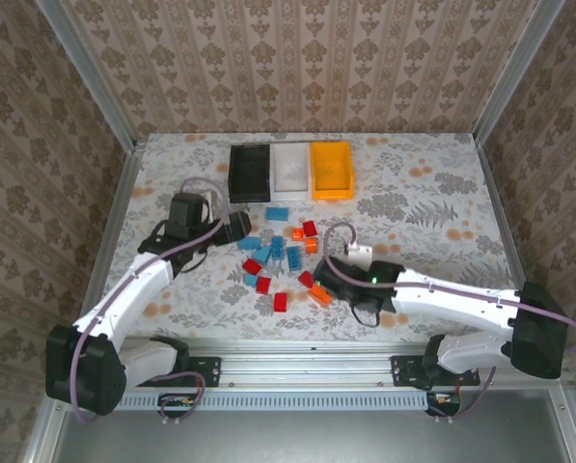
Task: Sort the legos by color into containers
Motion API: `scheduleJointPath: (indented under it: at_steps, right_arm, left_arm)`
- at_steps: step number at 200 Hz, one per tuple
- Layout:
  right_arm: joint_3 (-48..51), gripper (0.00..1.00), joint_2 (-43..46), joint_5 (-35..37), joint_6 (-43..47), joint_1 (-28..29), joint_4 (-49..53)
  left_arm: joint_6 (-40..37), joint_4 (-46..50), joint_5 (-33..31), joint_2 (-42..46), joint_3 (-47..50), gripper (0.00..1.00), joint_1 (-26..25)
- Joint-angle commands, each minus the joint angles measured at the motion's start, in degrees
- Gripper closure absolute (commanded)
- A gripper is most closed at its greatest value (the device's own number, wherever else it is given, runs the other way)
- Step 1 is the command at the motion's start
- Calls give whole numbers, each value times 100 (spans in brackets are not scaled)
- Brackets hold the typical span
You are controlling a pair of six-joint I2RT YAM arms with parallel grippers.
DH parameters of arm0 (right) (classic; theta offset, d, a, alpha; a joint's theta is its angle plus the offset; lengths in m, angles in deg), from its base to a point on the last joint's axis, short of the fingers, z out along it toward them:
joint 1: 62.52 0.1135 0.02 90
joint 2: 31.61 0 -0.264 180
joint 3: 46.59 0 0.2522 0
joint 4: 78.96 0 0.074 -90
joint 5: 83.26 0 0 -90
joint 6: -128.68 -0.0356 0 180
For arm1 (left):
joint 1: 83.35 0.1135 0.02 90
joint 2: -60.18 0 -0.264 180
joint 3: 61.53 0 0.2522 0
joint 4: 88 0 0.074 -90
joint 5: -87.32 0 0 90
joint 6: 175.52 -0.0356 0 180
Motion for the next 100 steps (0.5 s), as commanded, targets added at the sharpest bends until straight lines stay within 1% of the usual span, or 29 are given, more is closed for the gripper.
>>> scheduleJointPath:
  at_steps: [1,18,31,42,53,69,86,100]
  right_arm:
    - [-643,59,-274,191,1665,-675,-275]
    - [-984,60,-545,-122,2419,-1244,-825]
    - [-1295,59,-1020,-461,2903,-1691,-1171]
    - [-1647,59,-1434,-562,3254,-1992,-1368]
    - [-2094,60,-1904,-622,3575,-2239,-1468]
    - [-2689,63,-2586,-637,3821,-2544,-1537]
    - [-3306,63,-3194,-634,4054,-2806,-1702]
    - [-4078,63,-3785,-676,4205,-2965,-1346]
  left_arm:
    - [-18,-34,464,-241,-562,0,341]
    - [324,-449,980,-418,-539,0,721]
    - [737,-1050,1419,-526,-247,0,1010]
    - [1129,-1709,1866,-658,48,0,1182]
    - [1443,-2229,2248,-792,370,0,1226]
    - [1774,-2851,2684,-881,700,0,1163]
    - [1776,-2863,2761,-790,854,0,1052]
    - [1585,-2487,2684,-596,831,0,1015]
